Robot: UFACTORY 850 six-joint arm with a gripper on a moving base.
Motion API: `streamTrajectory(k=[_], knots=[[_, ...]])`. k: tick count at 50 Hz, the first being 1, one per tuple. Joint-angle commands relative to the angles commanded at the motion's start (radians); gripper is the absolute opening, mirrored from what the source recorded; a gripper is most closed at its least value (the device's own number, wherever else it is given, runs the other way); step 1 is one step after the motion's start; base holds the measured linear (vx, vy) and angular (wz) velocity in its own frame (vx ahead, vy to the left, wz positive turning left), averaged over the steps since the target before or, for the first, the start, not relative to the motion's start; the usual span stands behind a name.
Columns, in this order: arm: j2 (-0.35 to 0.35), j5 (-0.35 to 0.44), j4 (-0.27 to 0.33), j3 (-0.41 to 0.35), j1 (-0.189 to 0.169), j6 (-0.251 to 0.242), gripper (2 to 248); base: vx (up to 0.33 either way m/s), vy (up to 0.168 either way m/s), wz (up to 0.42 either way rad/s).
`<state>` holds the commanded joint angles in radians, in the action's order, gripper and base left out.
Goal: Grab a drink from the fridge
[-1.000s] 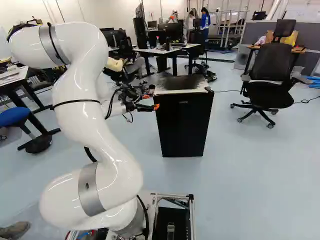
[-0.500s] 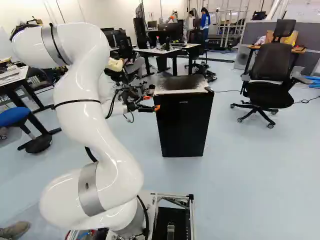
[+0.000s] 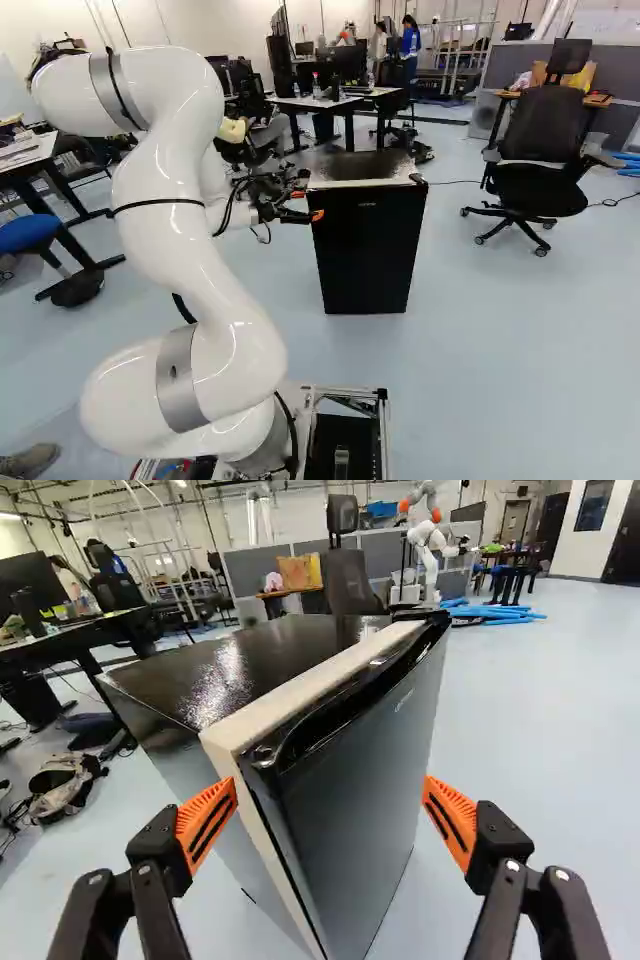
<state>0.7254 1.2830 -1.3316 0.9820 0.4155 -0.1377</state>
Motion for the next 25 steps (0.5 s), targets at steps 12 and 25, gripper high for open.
streamTrajectory(k=[12,25], knots=[[0.007,0.000,0.000,0.012,-0.013,0.000,247,0.000,0.000,0.000],[0.011,0.000,0.000,0.020,-0.023,0.000,247,0.000,0.000,0.000]])
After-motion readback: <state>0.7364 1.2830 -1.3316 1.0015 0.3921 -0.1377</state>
